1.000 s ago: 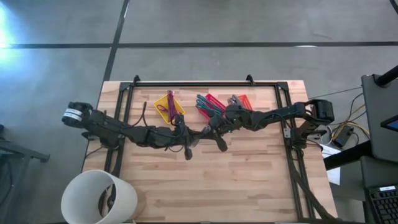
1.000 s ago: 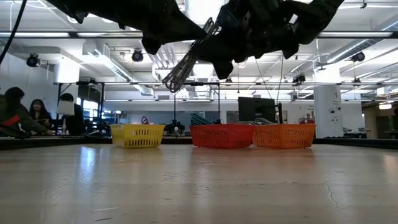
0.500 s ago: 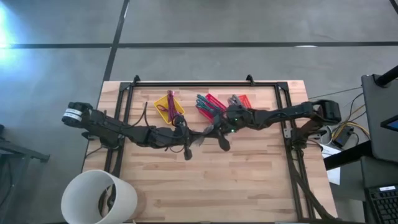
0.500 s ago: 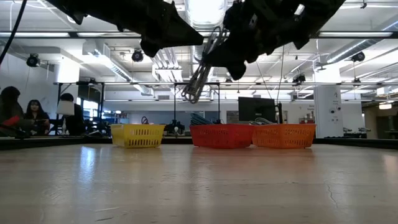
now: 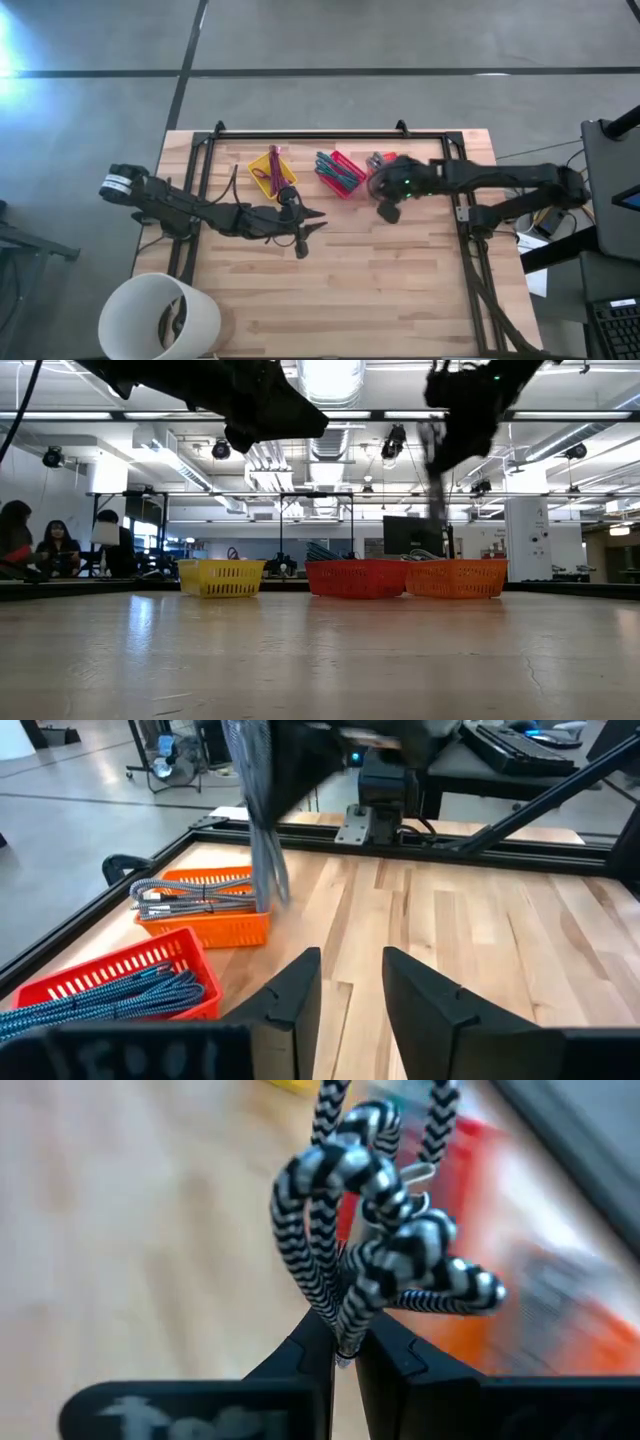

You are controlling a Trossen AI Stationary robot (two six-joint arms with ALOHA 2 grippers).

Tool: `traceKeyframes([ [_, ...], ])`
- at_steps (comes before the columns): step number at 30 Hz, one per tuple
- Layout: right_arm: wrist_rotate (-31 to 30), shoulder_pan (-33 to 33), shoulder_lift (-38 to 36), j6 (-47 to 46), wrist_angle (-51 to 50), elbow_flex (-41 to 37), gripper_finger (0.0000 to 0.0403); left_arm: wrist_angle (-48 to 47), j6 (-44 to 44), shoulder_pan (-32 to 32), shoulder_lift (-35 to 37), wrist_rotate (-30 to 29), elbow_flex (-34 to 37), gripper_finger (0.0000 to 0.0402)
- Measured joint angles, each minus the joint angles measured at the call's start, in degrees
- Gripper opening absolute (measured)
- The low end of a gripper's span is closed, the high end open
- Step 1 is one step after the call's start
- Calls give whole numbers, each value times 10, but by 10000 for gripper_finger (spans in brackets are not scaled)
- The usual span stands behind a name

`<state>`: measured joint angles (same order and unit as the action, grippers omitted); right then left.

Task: Pick & Place USB Port
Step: Put the black white USB cable into the orange bin

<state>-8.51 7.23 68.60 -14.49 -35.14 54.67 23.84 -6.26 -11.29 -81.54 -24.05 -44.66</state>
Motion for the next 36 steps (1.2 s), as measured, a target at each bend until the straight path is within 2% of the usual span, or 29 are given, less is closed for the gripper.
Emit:
traceKeyframes([
  [3, -72, 22, -24, -24, -119, 32, 20, 0, 0, 1, 0, -4, 0, 114],
  [5, -77, 51, -33, -27, -156, 46, 20, 0, 0, 1, 0, -5, 0, 115],
  [8, -29, 108, -26, -7, -179, 51, 20, 0, -8, 1, 0, -7, 0, 114],
  [12, 22, 182, 5, 47, -158, 35, 20, 1, -17, 1, 0, -9, 0, 115],
  [16, 76, 227, 56, 102, -140, 25, 20, 1, -17, 1, 0, -9, 0, 115],
  [27, 110, 233, 177, 190, -144, 57, 20, -1, -17, 2, 0, -9, 0, 115],
  [36, 114, 234, 256, 207, -143, 110, 20, -5, -17, 2, 0, -9, 0, 115],
])
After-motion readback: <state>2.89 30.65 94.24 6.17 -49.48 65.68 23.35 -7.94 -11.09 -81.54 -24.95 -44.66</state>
